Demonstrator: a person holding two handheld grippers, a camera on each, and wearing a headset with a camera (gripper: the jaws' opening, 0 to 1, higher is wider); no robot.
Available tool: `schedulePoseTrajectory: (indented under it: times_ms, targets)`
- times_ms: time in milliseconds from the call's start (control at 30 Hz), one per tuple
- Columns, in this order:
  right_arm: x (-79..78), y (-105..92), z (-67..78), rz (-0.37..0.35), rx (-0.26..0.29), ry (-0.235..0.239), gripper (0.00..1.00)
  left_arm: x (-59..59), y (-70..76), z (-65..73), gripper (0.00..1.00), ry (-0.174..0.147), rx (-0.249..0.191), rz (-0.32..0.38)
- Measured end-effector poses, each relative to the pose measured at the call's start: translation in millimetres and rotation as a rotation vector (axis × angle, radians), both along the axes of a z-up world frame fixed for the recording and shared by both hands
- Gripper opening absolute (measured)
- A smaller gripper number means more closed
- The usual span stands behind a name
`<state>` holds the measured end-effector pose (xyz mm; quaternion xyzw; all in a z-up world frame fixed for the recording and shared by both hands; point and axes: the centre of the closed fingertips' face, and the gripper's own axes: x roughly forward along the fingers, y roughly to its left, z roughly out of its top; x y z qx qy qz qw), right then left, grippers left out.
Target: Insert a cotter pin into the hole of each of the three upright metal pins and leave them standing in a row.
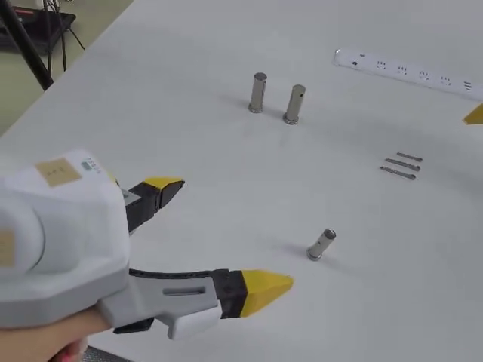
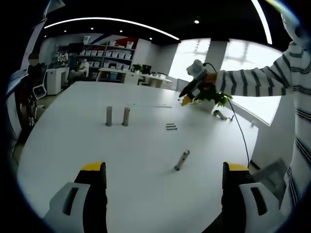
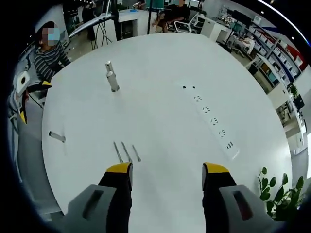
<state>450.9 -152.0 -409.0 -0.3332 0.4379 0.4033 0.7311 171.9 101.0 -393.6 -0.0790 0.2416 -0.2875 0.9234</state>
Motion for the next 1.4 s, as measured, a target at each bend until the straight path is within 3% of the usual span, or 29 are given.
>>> schedulePoseTrajectory:
  times_ms: [200,500,633,800,900,1400]
  targets:
    - [-11.0,12.4,-19.2,0.085,-0.033,0.051,0.43,0.0,2.1,-1.2,0.99,0.005,0.004,0.009]
    - [-27.1,22.3,-45.2,0.151,-0.097,0.125,0.29,-1.0,4.4,-5.0,0.99,0.022,0.009,0.016]
    - [-38.0,30.9,-56.2,0.207,-0.092,0.169,0.23,-1.1,4.3,-5.8,0.99,0.026,0.01,0.017]
    - [-37.9,38.9,-65.9,0.252,-0.129,0.137,0.13,-1.7,4.4,-6.5,0.99,0.029,0.013,0.02]
    - [-42.3,42.5,-70.1,0.258,-0.12,0.155,0.12,-2.2,5.0,-6.0,0.99,0.03,0.011,0.023]
    - [-38.9,33.5,-91.0,0.32,-0.22,0.168,0.07,-3.9,6.4,-6.3,0.99,0.037,0.018,0.029]
